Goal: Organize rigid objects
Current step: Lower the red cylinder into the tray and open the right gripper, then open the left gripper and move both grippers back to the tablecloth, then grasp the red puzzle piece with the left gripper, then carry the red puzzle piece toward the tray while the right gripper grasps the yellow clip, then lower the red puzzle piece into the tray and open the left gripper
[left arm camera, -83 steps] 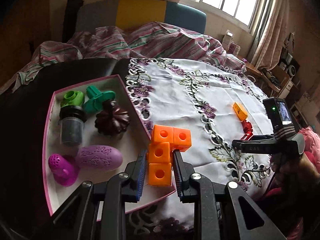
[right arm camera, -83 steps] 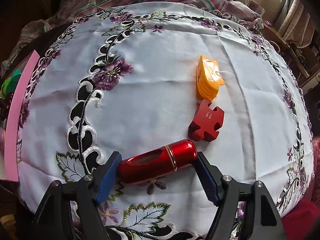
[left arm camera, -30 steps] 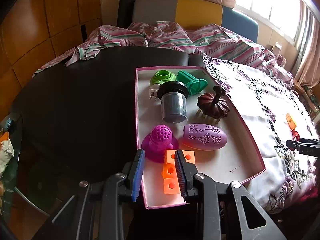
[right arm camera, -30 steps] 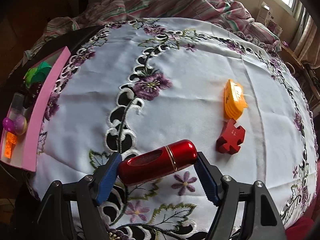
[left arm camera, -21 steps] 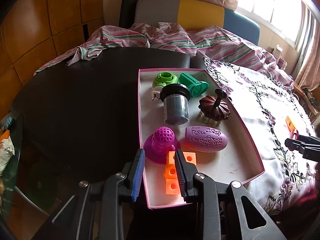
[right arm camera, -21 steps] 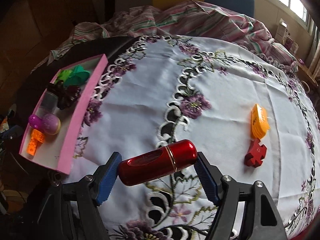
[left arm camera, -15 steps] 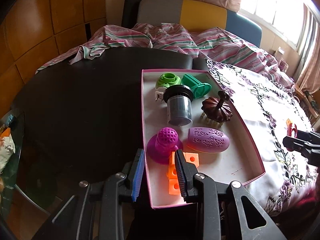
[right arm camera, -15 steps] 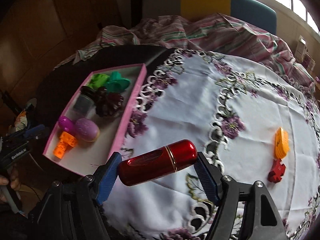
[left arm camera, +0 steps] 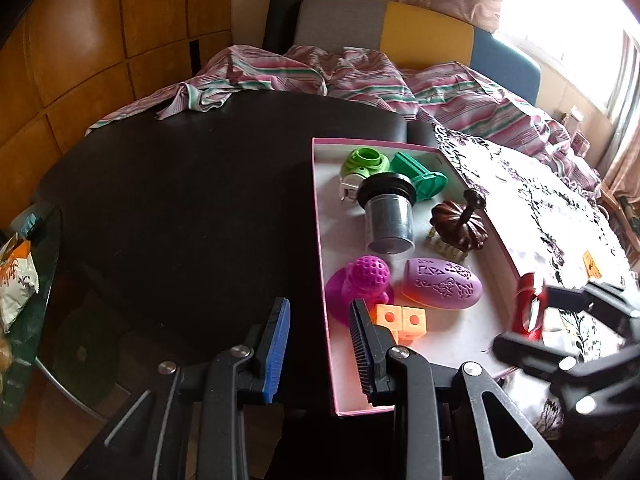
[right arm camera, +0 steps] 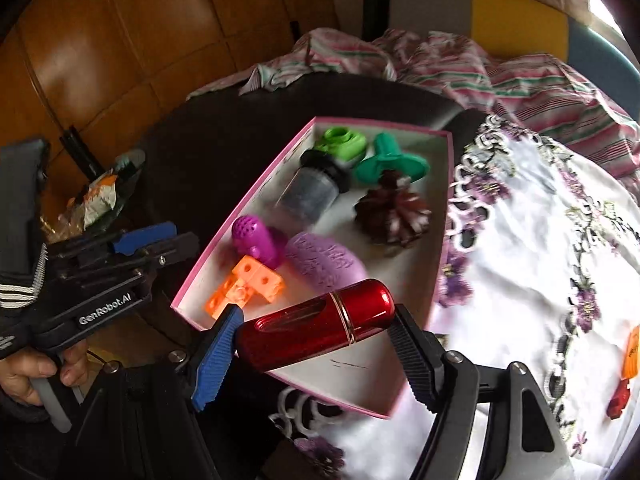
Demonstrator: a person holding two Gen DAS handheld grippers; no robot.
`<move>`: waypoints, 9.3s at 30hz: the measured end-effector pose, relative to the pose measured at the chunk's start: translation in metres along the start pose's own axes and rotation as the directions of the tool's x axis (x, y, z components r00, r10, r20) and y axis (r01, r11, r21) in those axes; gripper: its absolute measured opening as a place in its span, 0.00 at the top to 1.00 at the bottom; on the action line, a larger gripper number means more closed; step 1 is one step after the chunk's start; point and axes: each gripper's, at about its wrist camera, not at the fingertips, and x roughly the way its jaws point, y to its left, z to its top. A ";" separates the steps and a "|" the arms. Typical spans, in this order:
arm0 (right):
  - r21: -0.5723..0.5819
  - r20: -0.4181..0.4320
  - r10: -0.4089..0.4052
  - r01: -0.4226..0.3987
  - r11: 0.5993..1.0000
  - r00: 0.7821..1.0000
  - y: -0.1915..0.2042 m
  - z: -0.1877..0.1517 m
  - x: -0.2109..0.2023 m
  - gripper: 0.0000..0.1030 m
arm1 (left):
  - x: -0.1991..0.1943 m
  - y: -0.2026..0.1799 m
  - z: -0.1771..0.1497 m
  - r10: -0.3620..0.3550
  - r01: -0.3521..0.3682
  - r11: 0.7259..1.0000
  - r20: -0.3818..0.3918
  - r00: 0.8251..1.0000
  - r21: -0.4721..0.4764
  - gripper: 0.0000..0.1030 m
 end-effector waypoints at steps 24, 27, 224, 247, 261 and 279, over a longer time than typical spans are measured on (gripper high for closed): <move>0.028 -0.048 -0.009 0.010 1.000 0.999 0.018 -0.008 0.039 0.26 | -0.005 0.011 -0.001 0.023 -0.023 0.999 0.021 1.000 -0.024 0.70; 0.034 -0.023 -0.009 0.010 0.999 1.000 0.015 -0.008 0.031 0.26 | -0.006 0.011 0.000 0.024 -0.024 0.999 0.023 0.999 -0.022 0.70; 0.535 -0.215 -0.525 0.549 0.642 0.823 -0.338 -0.069 -0.054 0.72 | -0.007 -0.069 0.030 -0.193 0.192 0.979 0.011 0.981 0.075 0.68; 0.485 -0.226 -0.557 0.588 0.647 0.799 -0.332 -0.066 -0.049 0.72 | 0.085 -0.077 0.065 -0.208 0.212 0.977 -0.110 0.972 0.032 0.66; 0.462 -0.225 -0.573 0.604 0.649 0.788 -0.330 -0.064 -0.048 0.72 | 0.064 -0.065 0.049 -0.093 0.096 0.994 -0.060 0.994 0.048 0.65; 0.456 -0.218 -0.588 0.615 0.644 0.779 -0.327 -0.063 -0.050 0.72 | 0.015 -0.050 0.035 -0.027 0.026 0.999 0.008 1.000 0.044 0.59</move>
